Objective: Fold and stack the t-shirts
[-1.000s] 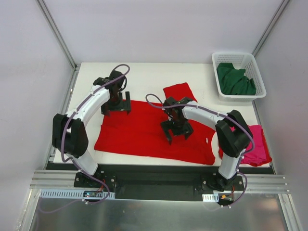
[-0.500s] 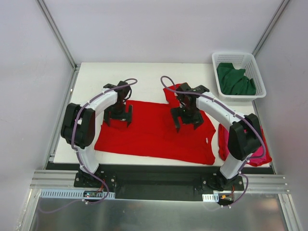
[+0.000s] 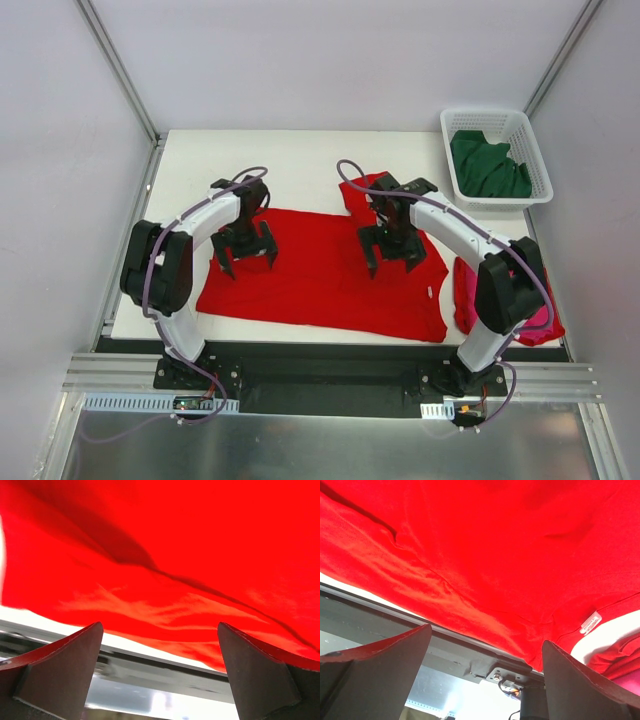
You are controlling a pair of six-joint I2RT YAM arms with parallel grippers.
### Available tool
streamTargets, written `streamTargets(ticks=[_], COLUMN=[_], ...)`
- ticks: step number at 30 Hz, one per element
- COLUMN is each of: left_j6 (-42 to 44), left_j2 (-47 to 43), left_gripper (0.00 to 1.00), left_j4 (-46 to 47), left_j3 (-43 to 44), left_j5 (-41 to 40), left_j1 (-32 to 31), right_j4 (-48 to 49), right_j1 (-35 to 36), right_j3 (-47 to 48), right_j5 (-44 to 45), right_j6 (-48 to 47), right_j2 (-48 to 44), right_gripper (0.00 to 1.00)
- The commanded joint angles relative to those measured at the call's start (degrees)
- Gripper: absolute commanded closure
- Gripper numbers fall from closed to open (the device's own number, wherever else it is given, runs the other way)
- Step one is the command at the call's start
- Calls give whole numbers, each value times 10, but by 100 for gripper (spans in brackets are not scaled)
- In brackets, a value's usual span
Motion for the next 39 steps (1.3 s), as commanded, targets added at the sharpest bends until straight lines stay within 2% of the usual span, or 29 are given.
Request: streamTargets(ticks=[1, 15, 21, 28, 39], left_j6=[-134, -180, -173, -165, -143], left_j2=[-40, 32, 14, -50, -78], left_gripper=[1, 1, 1, 1, 1], left_j4=[30, 134, 136, 135, 103], left_j3=[-23, -130, -156, -237, -236], left_j5=[26, 35, 24, 23, 21], left_j1=[1, 80, 99, 134, 147], right_j4=[-16, -16, -18, -20, -28], right_j1=[-3, -19, -29, -38, -41], right_j3=[-17, -58, -59, -42, -15], right_j5=[-11, -11, -16, -26, -33], right_j6=[-6, -20, -27, -35, -45], right_j2=[-30, -73, -76, -68, -41], right_gripper=[4, 4, 4, 4, 4])
